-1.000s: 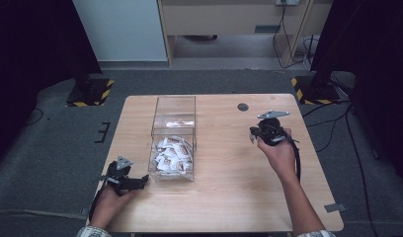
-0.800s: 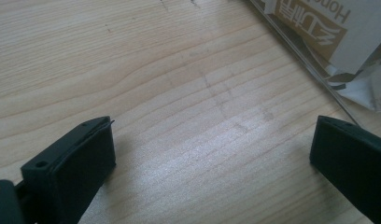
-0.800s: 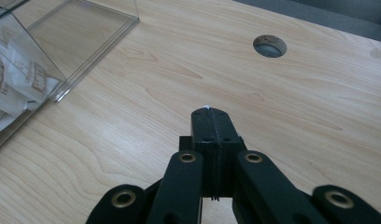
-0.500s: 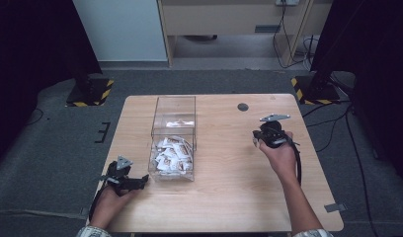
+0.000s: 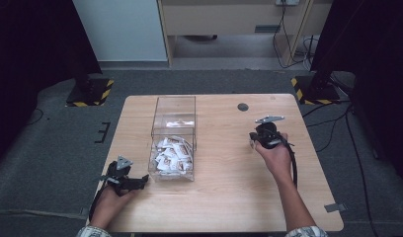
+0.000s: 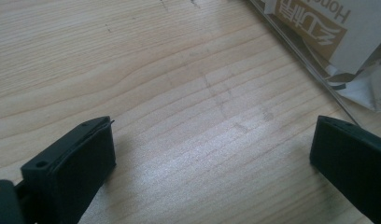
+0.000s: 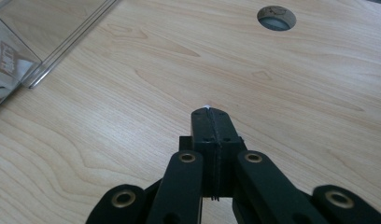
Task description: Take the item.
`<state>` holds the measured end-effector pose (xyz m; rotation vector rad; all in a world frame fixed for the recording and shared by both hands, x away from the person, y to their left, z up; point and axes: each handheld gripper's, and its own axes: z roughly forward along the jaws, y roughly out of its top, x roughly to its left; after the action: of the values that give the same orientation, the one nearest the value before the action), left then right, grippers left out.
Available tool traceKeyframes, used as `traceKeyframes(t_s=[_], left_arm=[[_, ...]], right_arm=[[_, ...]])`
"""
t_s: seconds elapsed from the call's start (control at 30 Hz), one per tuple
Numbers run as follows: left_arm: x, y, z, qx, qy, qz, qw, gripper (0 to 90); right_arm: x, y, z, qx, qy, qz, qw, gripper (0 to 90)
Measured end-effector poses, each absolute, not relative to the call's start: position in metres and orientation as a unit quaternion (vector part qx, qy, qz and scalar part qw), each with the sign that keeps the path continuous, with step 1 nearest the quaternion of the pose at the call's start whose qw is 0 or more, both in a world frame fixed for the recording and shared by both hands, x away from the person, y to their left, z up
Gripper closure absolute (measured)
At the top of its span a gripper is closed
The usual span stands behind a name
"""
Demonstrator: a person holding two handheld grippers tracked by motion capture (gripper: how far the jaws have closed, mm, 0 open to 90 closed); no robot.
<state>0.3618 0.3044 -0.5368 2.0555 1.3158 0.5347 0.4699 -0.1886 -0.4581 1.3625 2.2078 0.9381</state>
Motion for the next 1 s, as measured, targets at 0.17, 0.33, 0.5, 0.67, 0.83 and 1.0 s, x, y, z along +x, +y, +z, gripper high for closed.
traceKeyframes(t_s=[0.17, 0.33, 0.5, 0.67, 0.83, 1.0], left_arm=[[0.362, 0.304, -0.537, 0.781, 0.500, 0.203, 0.316, 0.0], [0.362, 0.304, -0.537, 0.781, 0.500, 0.203, 0.316, 0.0], [0.362, 0.304, -0.537, 0.780, 0.500, 0.203, 0.316, 0.0], [0.362, 0.304, -0.537, 0.781, 0.500, 0.203, 0.316, 0.0], [0.362, 0.304, -0.537, 0.781, 0.500, 0.203, 0.316, 0.0], [0.362, 0.304, -0.537, 0.781, 0.500, 0.203, 0.316, 0.0]], right_arm=[[0.477, -0.185, -0.466, 0.493, 0.781, 0.334, 0.189, 90.0], [0.481, -0.180, -0.472, 0.497, 0.778, 0.335, 0.189, 90.0], [0.481, -0.175, -0.472, 0.495, 0.776, 0.342, 0.189, 79.9], [0.480, -0.175, -0.470, 0.497, 0.773, 0.346, 0.189, 75.1], [0.479, -0.176, -0.467, 0.500, 0.769, 0.352, 0.188, 67.9], [0.476, -0.175, -0.465, 0.496, 0.766, 0.365, 0.185, 59.9]])
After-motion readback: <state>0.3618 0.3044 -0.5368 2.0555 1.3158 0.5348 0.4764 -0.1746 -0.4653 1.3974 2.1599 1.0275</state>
